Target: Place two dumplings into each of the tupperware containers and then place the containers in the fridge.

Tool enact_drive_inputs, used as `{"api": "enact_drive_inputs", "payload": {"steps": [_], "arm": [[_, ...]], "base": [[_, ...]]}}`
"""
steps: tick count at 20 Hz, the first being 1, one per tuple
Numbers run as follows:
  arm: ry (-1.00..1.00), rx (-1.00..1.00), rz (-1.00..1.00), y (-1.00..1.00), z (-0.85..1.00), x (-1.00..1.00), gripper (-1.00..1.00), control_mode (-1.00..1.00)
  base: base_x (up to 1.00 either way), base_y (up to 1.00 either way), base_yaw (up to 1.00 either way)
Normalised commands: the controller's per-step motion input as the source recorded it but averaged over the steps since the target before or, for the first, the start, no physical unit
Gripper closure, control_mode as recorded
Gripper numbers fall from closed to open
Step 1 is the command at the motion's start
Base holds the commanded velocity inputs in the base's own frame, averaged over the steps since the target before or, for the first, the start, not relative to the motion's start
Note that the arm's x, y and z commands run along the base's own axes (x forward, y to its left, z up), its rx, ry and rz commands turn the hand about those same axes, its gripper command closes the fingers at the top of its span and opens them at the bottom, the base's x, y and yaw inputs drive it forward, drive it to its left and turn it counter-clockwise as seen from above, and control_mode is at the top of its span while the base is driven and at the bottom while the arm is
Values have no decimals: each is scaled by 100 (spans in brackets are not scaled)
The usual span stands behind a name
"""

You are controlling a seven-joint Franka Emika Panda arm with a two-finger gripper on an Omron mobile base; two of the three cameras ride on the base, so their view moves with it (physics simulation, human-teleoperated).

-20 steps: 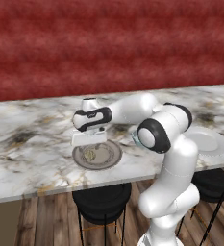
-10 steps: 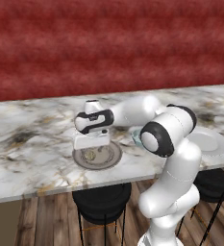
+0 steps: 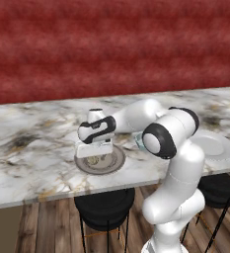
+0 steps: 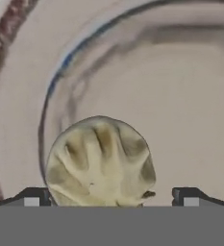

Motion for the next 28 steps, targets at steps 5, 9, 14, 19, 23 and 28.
{"api": "enact_drive_inputs", "payload": {"steps": [5,9,14,19,23,28], "arm": [[0,0,0,17,-12,3,-100,-100],[0,0,0,18,-12,1,-100,-100],[-7,0,0,10,-8,10,100,-100],[-3,0,2,-13,12,8,100,-100],[0,0,0,-66,79,5,100,-100],[-2,5,3,-100,44,5,100,-100]], "base": [[0,0,0],[0,0,0],[0,0,0],[0,0,0],[0,0,0],[0,0,0]]}}
